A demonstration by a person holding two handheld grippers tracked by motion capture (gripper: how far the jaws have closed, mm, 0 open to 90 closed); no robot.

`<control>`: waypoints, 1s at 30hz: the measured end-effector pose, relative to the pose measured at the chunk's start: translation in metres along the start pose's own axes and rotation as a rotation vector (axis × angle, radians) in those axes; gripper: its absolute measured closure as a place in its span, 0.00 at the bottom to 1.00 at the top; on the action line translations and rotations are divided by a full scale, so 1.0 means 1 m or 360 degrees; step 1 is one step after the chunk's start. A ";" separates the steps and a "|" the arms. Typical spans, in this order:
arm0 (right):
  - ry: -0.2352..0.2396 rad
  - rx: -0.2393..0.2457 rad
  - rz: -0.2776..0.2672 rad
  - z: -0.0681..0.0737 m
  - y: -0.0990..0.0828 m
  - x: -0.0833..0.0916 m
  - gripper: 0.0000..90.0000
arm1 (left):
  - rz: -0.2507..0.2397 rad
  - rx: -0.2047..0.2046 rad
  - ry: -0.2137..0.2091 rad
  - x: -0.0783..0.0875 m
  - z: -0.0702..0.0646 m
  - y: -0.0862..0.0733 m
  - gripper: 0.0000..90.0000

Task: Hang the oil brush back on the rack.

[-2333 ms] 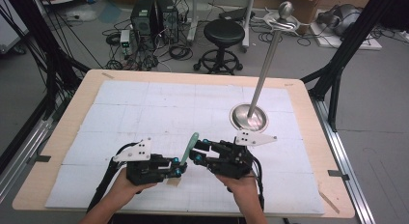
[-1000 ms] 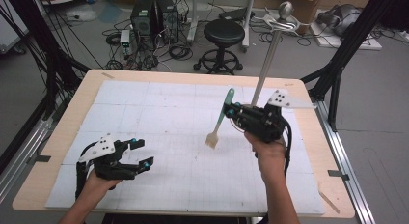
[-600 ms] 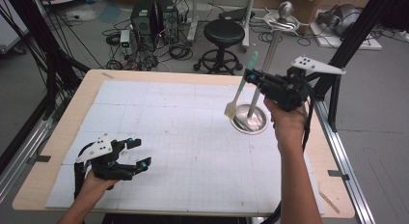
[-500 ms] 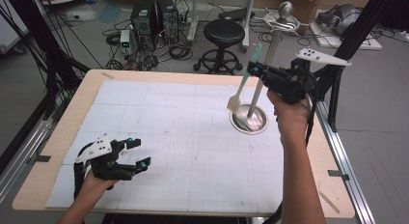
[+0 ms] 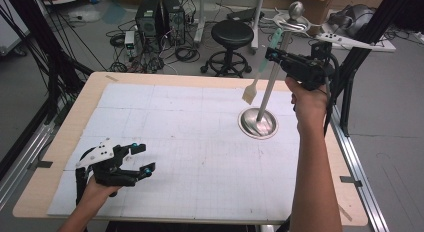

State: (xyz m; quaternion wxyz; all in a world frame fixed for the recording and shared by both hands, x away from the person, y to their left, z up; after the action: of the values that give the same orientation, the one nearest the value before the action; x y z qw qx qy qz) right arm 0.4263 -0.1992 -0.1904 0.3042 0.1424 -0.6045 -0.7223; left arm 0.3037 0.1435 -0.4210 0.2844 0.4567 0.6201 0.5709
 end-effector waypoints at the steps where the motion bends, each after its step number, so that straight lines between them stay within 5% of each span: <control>1: 0.0002 -0.0001 0.0001 -0.001 0.000 -0.001 0.92 | 0.0000 0.0000 0.0000 0.000 0.000 0.000 0.25; 21: -0.0113 -0.0058 -0.0009 -0.022 -0.007 -0.002 0.90 | -0.0006 0.0009 -0.0007 0.002 0.000 0.000 0.25; 23: -0.0182 -0.0039 -0.0014 -0.025 -0.009 0.001 0.78 | -0.0013 0.0013 -0.0003 0.003 0.000 0.000 0.26; 25: -0.0332 0.0033 0.0035 -0.031 -0.016 0.005 0.67 | -0.0018 0.0019 0.0004 0.003 0.002 0.000 0.26; 30: -0.0420 0.0164 0.0072 -0.033 -0.048 0.023 0.57 | -0.0028 0.0035 0.0016 0.005 0.005 0.000 0.25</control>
State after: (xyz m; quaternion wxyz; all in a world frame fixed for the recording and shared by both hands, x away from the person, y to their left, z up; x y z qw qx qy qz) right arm 0.4144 -0.2350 -0.2398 0.2306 0.0480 -0.6786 -0.6957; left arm 0.3056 0.1498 -0.4209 0.2812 0.4514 0.6318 0.5640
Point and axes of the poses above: each handheld gripper's, and its own axes: x roughly backward along the jaws, y roughly out of its top, z roughly to its left, the point moved 9 cm from there along -x, roughly forward along the jaws, and after that the axes turned 6 degrees about -y, right-handed, at the moved point
